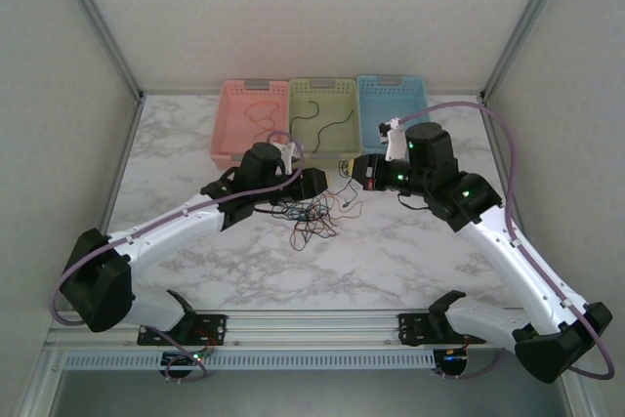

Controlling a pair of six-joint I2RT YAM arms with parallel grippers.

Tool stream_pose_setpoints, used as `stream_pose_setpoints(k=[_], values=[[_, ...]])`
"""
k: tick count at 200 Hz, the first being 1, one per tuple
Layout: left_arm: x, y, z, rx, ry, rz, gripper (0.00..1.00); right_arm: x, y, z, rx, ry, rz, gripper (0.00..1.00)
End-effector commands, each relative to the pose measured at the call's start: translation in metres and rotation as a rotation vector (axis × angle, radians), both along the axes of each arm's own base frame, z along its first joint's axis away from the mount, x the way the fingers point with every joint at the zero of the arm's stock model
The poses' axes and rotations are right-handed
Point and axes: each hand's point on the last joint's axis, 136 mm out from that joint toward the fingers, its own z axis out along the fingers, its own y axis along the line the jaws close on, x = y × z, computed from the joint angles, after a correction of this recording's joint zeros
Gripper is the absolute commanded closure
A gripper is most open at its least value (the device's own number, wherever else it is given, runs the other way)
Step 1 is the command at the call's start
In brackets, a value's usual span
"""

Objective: Untangle the cables

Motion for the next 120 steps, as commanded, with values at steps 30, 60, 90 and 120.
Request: stream_pose_setpoints(k=[30, 60, 90, 120], values=[[0.001, -0.002, 0.016, -0.014, -0.043, -0.003, 0.96, 0.000, -0.002, 0.001, 0.005, -0.008, -0.010, 1.00], [-0.001, 0.019, 0.028, 0.103, -0.106, 0.023, 1.00, 0.001, -0.007, -0.005, -0.024, -0.012, -0.026, 1.00], [-0.001, 0.055, 0.079, 0.222, -0.241, 0.071, 1.00, 0.004, -0.012, -0.020, -0.065, -0.012, -0.044, 1.00], [-0.006, 0.084, 0.145, 0.279, -0.354, 0.125, 1.00, 0.002, -0.011, -0.025, -0.056, -0.022, -0.036, 0.75]])
